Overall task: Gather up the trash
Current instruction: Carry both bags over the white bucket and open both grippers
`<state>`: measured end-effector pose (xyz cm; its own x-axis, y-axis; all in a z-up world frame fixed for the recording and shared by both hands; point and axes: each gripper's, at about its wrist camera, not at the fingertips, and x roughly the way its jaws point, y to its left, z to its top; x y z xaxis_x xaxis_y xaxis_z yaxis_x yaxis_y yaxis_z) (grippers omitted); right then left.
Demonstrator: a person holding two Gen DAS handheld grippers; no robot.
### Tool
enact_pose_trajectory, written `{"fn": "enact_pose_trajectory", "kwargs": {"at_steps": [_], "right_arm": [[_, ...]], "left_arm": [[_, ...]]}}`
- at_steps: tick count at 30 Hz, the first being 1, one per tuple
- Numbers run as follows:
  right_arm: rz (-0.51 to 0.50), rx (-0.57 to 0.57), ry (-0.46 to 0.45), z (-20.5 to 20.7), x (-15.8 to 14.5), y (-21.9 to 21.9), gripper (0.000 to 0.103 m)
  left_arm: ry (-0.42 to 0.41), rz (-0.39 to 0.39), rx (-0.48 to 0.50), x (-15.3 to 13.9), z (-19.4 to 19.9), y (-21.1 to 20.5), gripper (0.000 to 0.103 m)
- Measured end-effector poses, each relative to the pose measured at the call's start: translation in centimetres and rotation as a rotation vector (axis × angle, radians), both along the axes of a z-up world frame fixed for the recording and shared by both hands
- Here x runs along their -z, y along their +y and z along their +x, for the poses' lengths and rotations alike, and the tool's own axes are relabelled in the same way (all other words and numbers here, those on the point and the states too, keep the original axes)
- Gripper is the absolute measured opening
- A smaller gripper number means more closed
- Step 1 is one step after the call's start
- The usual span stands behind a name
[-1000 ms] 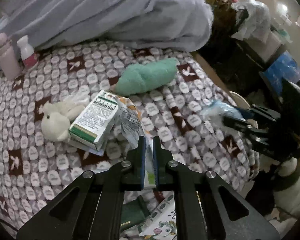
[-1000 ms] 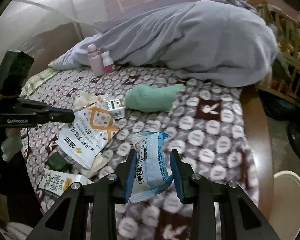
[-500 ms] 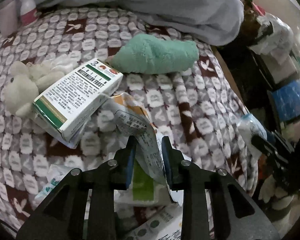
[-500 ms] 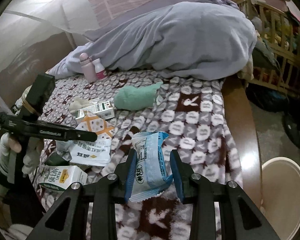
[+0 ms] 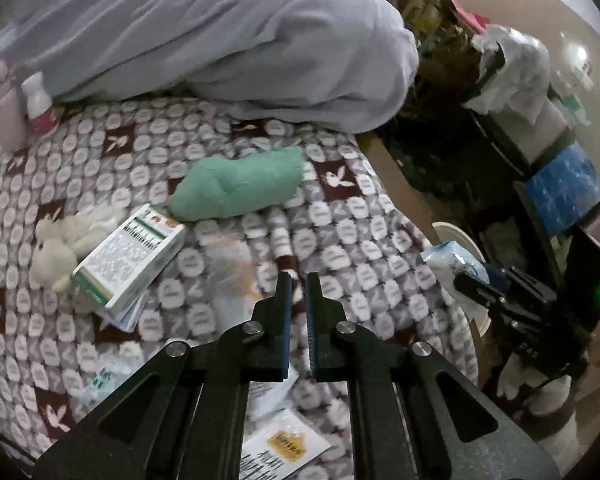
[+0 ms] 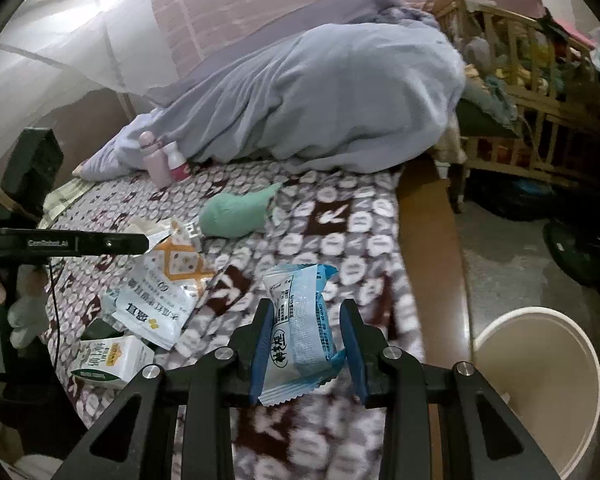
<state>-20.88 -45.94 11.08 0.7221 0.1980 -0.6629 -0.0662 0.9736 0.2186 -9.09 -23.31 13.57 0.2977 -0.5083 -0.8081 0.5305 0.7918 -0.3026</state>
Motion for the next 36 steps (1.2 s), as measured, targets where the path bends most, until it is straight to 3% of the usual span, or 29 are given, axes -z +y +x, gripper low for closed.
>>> {"fn": "enact_pose_trajectory", "kwargs": {"at_steps": [4,6,7,10,11,12,16,19,22,23,24,25,30,36], "right_arm": [[0.018,0.021,-0.004,-0.7,-0.2,-1.2,0.033],[0.016,0.021,-0.008,-1.1,-0.2,-1.4,0.033],[0.019,0.020,-0.007,-1.2,-0.2,-1.5,0.033],[0.026,0.018,-0.001,-1.4,0.0,-1.7,0.033],[0.028,0.017,0.002,-1.4,0.2,-1.7,0.033],[0.034,0.016,0.006,-1.3,0.3,-1.7,0.033],[0.049,0.014,0.014,-0.9,0.8,-1.4,0.033],[0.044,-0.001,0.021,-0.5,1.0,-0.9,0.033],[0.036,-0.008,0.029,-0.2,1.1,-0.6,0.033],[0.033,-0.007,0.031,-0.2,1.1,-0.5,0.033],[0.030,-0.007,0.032,-0.2,1.1,-0.5,0.033],[0.024,-0.005,0.032,-0.3,1.0,-0.6,0.033],[0.013,0.024,0.014,-1.0,0.5,-1.6,0.033],[-0.004,0.101,0.000,-2.2,0.0,-4.6,0.033]], "left_arm": [[0.005,0.042,-0.055,1.3,0.9,0.2,0.005],[0.031,0.022,-0.069,1.9,1.1,1.3,0.006],[0.046,0.010,-0.078,2.1,1.2,2.0,0.012],[0.045,0.022,-0.138,2.3,1.3,4.4,0.044],[0.040,0.030,-0.166,2.5,1.4,5.3,0.051],[0.038,0.044,-0.191,2.9,1.5,6.1,0.052],[0.084,0.060,-0.238,4.7,2.5,7.3,0.052],[0.147,0.037,-0.212,6.4,3.0,6.1,0.052],[0.151,0.030,-0.184,7.3,3.1,4.1,0.050],[0.154,0.030,-0.170,7.4,3.2,3.5,0.028],[0.158,0.039,-0.156,7.5,3.2,2.9,0.014],[0.163,0.044,-0.152,7.5,3.3,2.4,0.011],[0.112,-0.018,-0.131,4.7,2.3,1.4,0.010],[0.063,-0.072,0.009,0.4,-0.5,-4.0,0.010]]}}
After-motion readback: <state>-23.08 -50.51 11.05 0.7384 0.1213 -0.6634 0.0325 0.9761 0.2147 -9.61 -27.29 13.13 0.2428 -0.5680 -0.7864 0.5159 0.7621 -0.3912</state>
